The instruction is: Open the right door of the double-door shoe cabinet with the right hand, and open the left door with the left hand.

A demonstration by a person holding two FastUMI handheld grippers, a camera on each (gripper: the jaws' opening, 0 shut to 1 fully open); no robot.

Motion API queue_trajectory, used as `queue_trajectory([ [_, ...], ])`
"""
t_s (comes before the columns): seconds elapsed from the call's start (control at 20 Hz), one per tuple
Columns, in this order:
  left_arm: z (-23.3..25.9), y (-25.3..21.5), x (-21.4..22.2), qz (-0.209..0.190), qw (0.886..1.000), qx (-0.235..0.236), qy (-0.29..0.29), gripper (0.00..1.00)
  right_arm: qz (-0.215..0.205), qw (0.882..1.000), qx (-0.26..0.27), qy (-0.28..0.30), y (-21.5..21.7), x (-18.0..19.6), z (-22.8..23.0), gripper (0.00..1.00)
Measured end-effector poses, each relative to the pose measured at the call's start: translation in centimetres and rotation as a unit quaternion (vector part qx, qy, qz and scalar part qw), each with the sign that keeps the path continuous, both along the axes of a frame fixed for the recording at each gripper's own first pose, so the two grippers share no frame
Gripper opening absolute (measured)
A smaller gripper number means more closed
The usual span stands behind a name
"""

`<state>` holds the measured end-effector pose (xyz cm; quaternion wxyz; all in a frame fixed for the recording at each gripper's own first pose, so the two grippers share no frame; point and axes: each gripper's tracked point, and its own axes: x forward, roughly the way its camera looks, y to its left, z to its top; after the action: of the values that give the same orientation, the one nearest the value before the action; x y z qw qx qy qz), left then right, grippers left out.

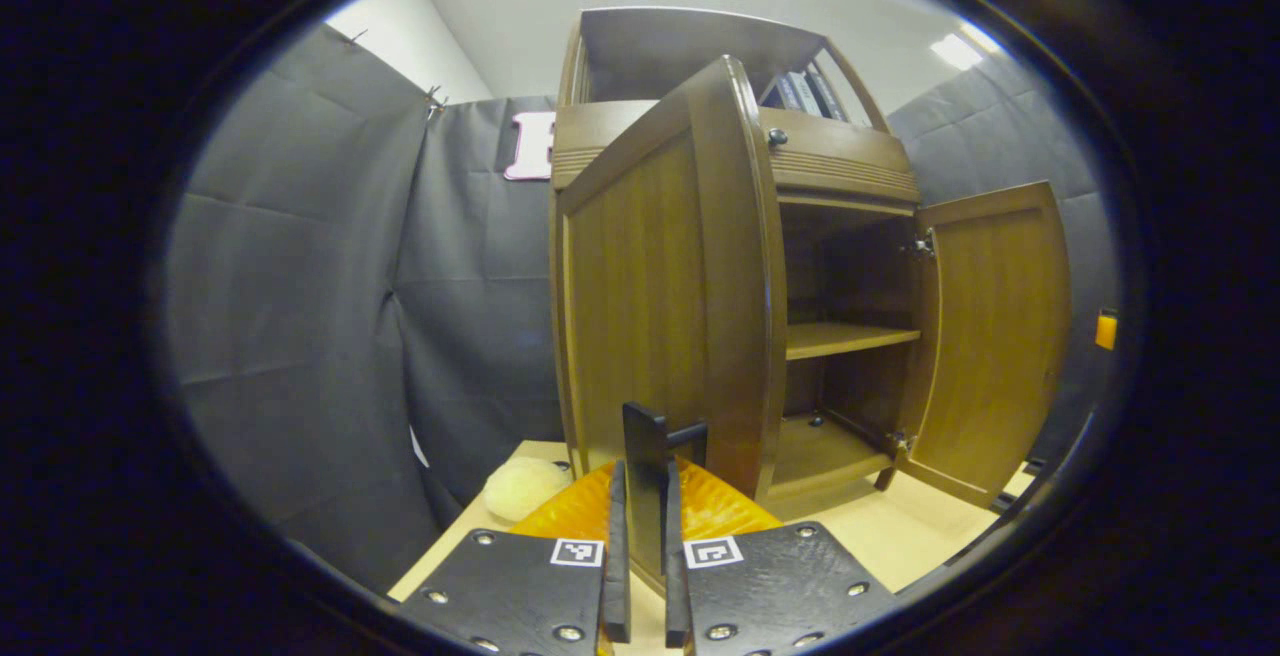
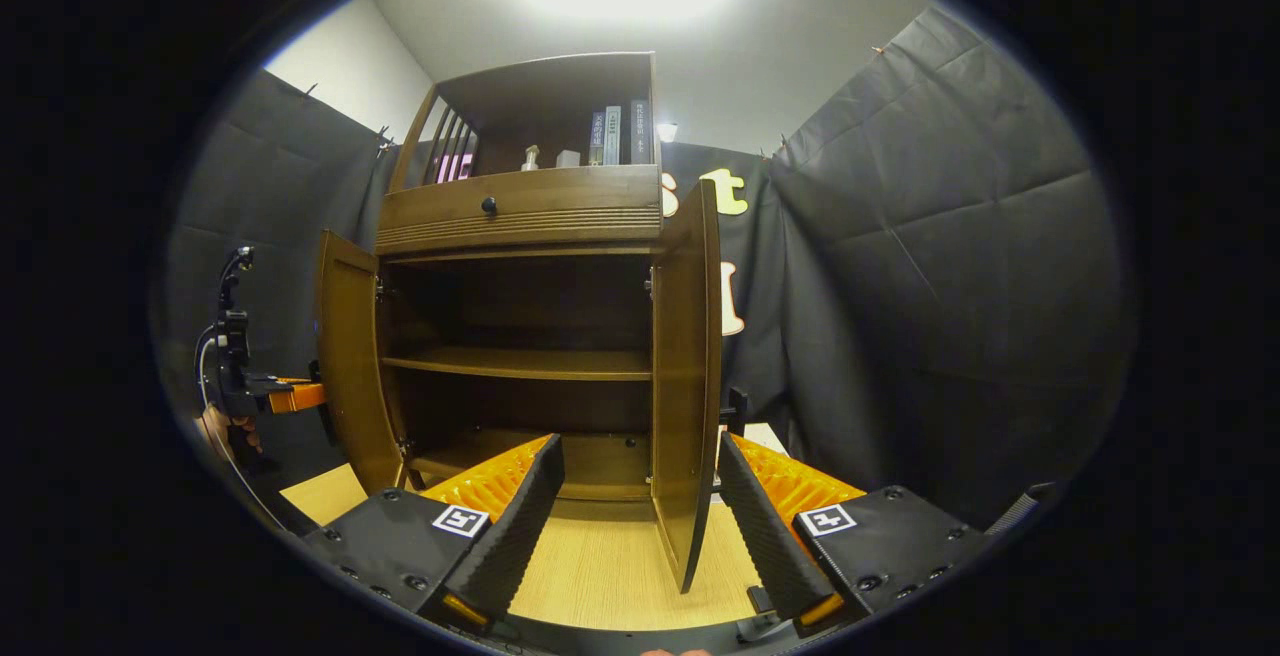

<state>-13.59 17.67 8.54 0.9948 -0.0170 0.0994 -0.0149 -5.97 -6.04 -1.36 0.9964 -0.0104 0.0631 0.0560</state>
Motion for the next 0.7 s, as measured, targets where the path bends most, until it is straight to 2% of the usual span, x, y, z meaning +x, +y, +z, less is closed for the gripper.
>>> queue_trajectory([
  [0.05,0.2,0.8,-0.1,0.005,1.0,0.001,-0.003,0.18,0.001,1.0,0.001,0.001,0.1,0.0,-0.1,0.96],
  [0.1,0.3,1.6,-0.4,0.012,1.0,0.0,-0.005,0.17,0.002,1.0,0.003,0.002,0.3,-0.1,0.0,0.94],
  [0.2,-0.1,3.1,-0.9,0.026,1.0,-0.004,-0.003,0.17,0.007,1.0,0.005,0.0,0.9,-0.3,0.2,0.97],
  [0.3,-0.1,4.5,-1.5,0.038,0.999,0.001,-0.003,0.14,0.012,1.0,0.001,-0.001,1.3,-0.4,0.1,0.94],
  [0.4,-0.3,5.8,-1.8,0.045,0.999,0.008,-0.001,0.1,0.018,1.0,-0.001,0.0,1.8,-0.6,0.1,0.96],
  [0.45,-0.2,6.4,-2.0,0.048,0.999,0.008,0.0,0.16,0.021,1.0,-0.001,0.0,2.2,-0.6,0.2,0.96],
  [0.55,-0.2,7.5,-2.4,0.056,0.998,0.014,0.001,0.16,0.025,1.0,0.0,-0.001,2.5,-0.7,0.3,0.94],
  [0.7,0.6,9.2,-3.7,0.073,0.997,0.023,-0.009,0.16,0.028,1.0,0.006,-0.006,3.0,-1.0,0.8,0.97],
])
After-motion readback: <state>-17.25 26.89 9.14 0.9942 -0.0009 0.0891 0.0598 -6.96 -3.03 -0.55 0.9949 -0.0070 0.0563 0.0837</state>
